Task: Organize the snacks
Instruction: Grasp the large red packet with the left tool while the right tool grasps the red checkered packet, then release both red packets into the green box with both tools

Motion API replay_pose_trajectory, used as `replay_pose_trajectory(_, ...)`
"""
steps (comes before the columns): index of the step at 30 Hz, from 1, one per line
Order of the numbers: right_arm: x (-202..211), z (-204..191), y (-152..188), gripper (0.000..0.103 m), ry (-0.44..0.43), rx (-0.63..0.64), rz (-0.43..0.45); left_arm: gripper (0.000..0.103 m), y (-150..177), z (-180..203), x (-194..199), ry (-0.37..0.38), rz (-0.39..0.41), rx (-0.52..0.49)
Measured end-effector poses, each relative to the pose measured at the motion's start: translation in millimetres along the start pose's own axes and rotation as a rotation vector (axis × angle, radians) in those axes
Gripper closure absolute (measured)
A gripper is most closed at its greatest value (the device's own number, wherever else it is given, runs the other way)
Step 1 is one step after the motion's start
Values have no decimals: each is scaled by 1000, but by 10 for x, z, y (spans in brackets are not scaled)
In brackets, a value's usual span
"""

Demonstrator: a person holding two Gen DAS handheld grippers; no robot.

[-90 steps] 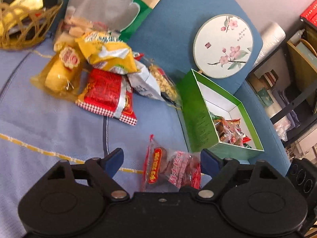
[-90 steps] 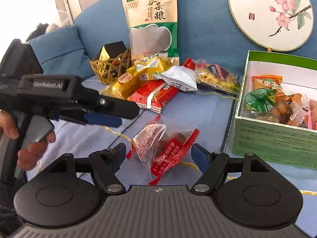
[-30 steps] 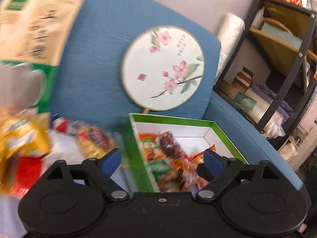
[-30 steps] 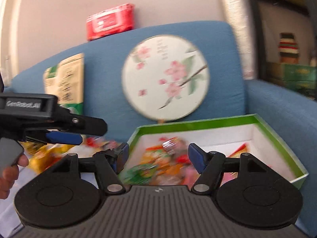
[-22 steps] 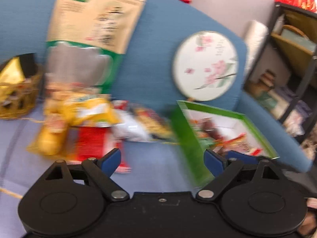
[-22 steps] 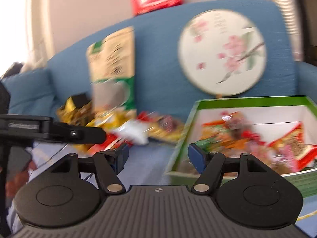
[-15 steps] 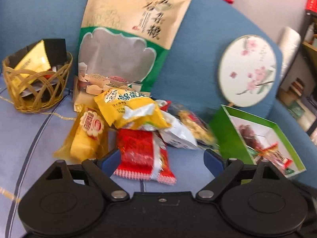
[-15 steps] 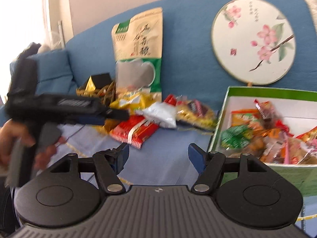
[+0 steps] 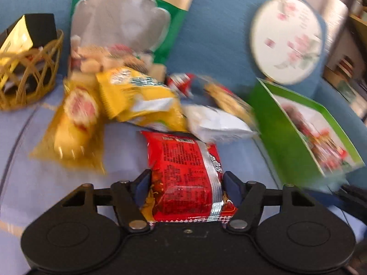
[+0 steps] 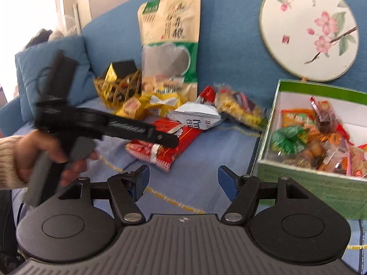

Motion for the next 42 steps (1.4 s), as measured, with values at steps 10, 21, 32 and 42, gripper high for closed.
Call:
replay_pose_trajectory(10,-205,-58,120,0,-103,-132,-30,30,96,-137,225,96,-103,137)
replay_pose_trajectory(21,-139,-9,45,24,-78,-190,45,72,54,38,259,104,-84,136)
replay_pose_trajectory(32,704,211,-300,27,58,-113,312,73,-575,843,548,233,71,31)
replay_pose_trajectory(42,1120,794,-256,27,269,-235,430,72,-856,1799,106,350,47,-84)
Point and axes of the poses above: each gripper's, at about its wrist camera, not at the fingertips, and x roughly against the way its jaws point, z to its right, y to its underside, the point moved 3 cm from there along -x, roughly the way its jaws point, and after that the axes turned 13 degrees about -y, right-handed, at the moved point
